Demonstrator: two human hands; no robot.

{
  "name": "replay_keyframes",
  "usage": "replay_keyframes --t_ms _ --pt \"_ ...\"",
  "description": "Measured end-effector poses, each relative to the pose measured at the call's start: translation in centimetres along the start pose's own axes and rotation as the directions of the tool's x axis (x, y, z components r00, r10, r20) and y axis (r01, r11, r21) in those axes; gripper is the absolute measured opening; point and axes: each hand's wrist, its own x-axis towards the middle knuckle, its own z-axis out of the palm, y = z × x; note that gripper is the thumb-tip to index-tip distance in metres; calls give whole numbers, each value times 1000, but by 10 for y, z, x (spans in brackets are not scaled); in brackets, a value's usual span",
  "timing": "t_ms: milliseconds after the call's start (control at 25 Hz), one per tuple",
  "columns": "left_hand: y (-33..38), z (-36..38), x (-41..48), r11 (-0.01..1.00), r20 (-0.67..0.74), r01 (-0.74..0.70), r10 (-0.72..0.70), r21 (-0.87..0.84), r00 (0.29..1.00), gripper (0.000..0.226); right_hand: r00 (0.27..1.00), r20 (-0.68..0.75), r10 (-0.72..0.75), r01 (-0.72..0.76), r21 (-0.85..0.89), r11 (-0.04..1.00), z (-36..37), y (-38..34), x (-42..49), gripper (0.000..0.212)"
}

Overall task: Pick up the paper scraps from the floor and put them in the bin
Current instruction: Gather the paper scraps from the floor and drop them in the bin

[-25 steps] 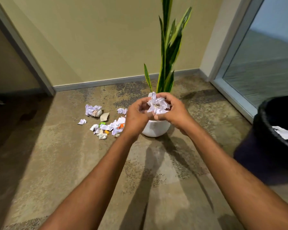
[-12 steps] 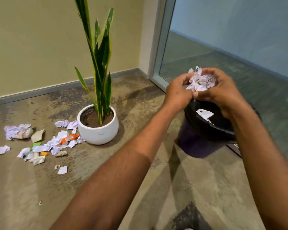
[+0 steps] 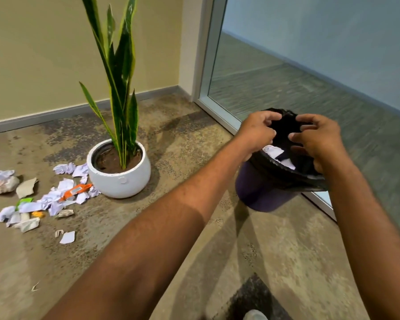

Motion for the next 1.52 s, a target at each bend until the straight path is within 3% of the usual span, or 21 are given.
replay_keyframes --t_ms 120,200,360,440,560,640,720,880,1000,1080,1200,1360,1520 --pt "-3 -22 -11 999 -46 15 -17 -51 999 40 999 14 -34 33 49 998 17 -5 -4 28" --pt "-3 -44 -23 1000 -45 22 -23 -14 999 35 994 68 -87 83 57 995 39 -13 -15 26" --pt "-3 -116 -62 958 7 43 -47 285 999 30 950 230 -209 193 89 977 102 -32 -52 28" --pt "-9 -165 -90 843 48 31 -68 537 997 30 915 327 -237 218 94 971 137 -40 -77 26" --pt "-24 -244 -146 525 86 12 -161 851 983 33 832 487 -266 241 114 964 193 -42 -124 24" --pt "-41 -287 -189 353 57 25 -221 935 974 33 775 574 -264 239 120 963 230 -37 -158 24" --pt "-68 -322 -232 260 -1 74 -272 963 962 30 712 660 -239 230 102 968 267 -26 -189 22" --pt "-132 -371 -306 208 -105 200 -394 958 913 28 583 794 -173 269 12 963 327 5 -237 17" --pt "-171 -393 -350 165 -169 274 -470 947 866 31 454 877 -154 378 -33 925 362 27 -264 21" --pt "-192 -402 -369 152 -207 319 -496 935 844 30 369 917 -150 460 -40 887 383 40 -280 26" --pt "-218 -406 -388 154 -217 337 -512 929 831 39 297 942 -154 562 -42 826 416 54 -297 44" --pt "-249 -399 -406 171 -266 342 -357 924 896 40 248 959 -136 690 -76 720 448 64 -306 63" --pt "-262 -403 -412 258 -262 311 -206 915 943 18 78 979 -189 862 29 505 473 68 -316 77"
